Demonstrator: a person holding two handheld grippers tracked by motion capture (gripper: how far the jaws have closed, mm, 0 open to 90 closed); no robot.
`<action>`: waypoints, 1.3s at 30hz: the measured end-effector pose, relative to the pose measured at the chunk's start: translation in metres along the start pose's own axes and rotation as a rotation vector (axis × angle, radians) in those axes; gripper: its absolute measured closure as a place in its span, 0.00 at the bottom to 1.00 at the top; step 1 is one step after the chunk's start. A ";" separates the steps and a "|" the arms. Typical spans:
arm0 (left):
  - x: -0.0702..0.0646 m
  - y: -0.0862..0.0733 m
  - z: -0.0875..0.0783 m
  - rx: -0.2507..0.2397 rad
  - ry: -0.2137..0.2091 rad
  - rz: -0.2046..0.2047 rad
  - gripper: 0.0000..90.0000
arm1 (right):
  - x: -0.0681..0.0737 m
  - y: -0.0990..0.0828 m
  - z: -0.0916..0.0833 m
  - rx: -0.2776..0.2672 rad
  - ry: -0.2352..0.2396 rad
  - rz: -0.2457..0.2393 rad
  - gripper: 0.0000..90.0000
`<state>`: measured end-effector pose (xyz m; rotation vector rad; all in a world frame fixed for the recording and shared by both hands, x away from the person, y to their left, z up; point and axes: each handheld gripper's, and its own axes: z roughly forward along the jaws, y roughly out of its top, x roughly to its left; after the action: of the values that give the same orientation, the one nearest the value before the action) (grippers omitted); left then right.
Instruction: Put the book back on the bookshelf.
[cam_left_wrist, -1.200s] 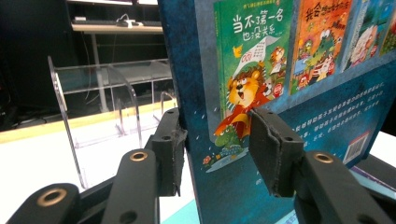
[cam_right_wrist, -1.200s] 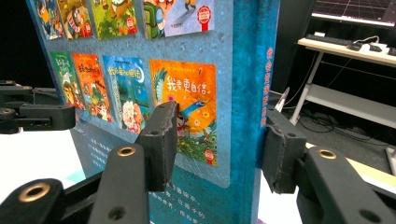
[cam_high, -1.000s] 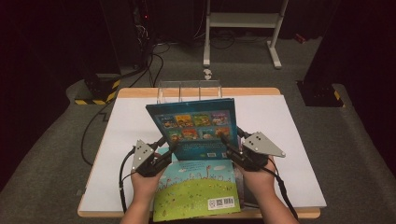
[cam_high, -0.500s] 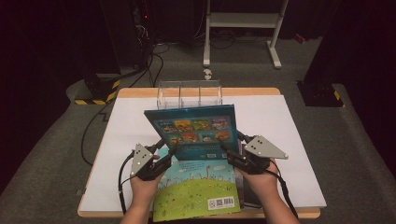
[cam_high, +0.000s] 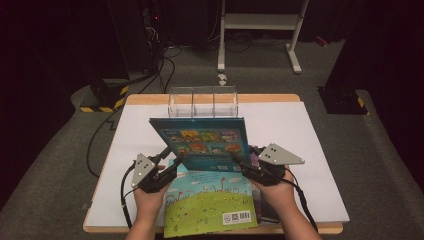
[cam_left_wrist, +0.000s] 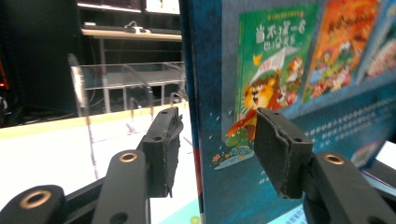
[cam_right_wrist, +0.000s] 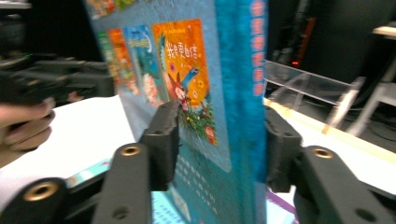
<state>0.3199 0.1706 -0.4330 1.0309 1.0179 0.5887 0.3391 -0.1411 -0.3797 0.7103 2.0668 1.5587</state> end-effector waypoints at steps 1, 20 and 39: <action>0.003 0.002 -0.001 -0.010 0.010 -0.006 0.56 | 0.001 0.000 0.000 0.003 0.034 0.002 0.68; 0.007 0.016 -0.009 -0.023 0.013 -0.026 0.53 | 0.023 -0.002 0.016 0.011 0.090 0.003 0.91; 0.002 0.028 -0.014 -0.037 -0.006 -0.009 0.48 | 0.044 0.005 0.053 0.048 0.079 -0.009 0.91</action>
<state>0.3095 0.1901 -0.4109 0.9940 1.0025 0.5946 0.3396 -0.0731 -0.3903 0.6655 2.1685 1.5599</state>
